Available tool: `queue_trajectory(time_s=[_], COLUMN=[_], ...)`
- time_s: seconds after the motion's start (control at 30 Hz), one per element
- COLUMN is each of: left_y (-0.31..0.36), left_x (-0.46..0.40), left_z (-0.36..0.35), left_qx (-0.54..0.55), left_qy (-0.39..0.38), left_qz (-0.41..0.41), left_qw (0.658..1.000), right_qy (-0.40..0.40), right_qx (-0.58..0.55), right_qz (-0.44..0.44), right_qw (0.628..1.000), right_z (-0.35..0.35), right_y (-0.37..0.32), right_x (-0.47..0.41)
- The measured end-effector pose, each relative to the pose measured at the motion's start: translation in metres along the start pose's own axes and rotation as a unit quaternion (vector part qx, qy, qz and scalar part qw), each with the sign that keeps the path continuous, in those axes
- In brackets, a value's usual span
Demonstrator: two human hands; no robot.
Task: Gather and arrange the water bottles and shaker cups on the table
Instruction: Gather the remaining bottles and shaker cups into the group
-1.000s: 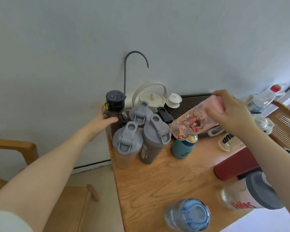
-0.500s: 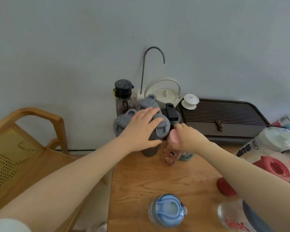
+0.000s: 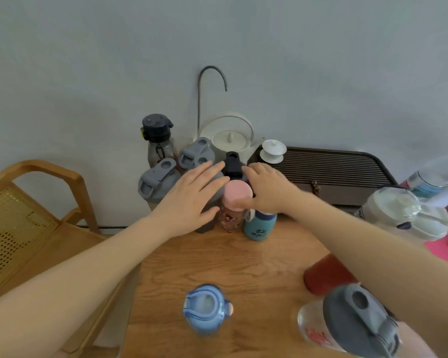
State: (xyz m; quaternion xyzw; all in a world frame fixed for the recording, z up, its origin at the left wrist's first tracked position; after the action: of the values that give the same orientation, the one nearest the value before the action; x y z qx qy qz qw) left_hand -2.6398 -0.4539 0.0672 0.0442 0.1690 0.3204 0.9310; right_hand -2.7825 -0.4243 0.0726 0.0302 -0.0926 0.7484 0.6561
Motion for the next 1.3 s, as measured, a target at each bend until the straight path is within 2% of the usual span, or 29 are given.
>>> queue_trajectory(time_s=[0.1,0.17,0.3,0.37,0.43,0.57,0.67,0.9,1.13,1.3], left_y=[0.041,0.078,0.152,0.181,0.202,0.223,0.234,0.234,0.154,0.069], left_x=[-0.007,-0.013,-0.004,0.007,0.017,0.033,0.039,0.038,0.028,0.037], left_z=[0.001,-0.005,-0.026,-0.035,-0.040,-0.058,-0.065,-0.070,-0.003,0.051], left_qx=[0.078,0.139,0.214,0.222,0.224,0.141,0.075,0.056,0.063,-0.019], left_qy=[-0.032,-0.075,-0.205,-0.269,-0.304,-0.347,-0.305,-0.258,-0.086,-0.071], left_qz=[-0.034,-0.059,-0.141,-0.166,-0.179,-0.182,-0.195,-0.143,-0.117,-0.104], left_qw=[0.996,0.986,0.945,0.922,0.908,0.909,0.929,0.954,0.987,0.992], right_qy=[-0.028,-0.018,-0.083,-0.100,-0.074,-0.011,0.013,0.074,0.130,0.129], right_qx=[-0.107,-0.151,-0.109,-0.119,-0.153,-0.184,-0.166,-0.148,-0.142,-0.142], right_qz=[-0.009,-0.032,-0.089,-0.115,-0.119,-0.103,-0.098,-0.103,-0.062,-0.013], right_qw=[0.994,0.988,0.986,0.981,0.978,0.977,0.981,0.981,0.979,0.981], right_z=[0.037,0.051,0.021,-0.005,-0.020,-0.026,-0.027,-0.024,0.008,0.034], right_y=[0.023,0.045,0.079,0.090,0.094,0.093,0.093,0.101,0.083,0.040], right_x=[0.059,0.107,0.187,0.208,0.215,0.213,0.209,0.196,0.174,0.137])
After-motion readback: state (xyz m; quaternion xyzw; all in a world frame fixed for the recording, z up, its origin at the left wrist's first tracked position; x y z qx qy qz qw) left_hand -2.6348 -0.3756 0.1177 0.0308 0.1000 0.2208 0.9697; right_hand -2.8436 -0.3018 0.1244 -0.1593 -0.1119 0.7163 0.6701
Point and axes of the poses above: each hand's wrist, its own x-axis away from the middle knuckle, its own z-axis out of the back of the hand, y = z × x, the point moved 6 cm from there along -x, towards the middle knuckle, and after that the axes turned 12 degrees about z, right-handed, at the moved point
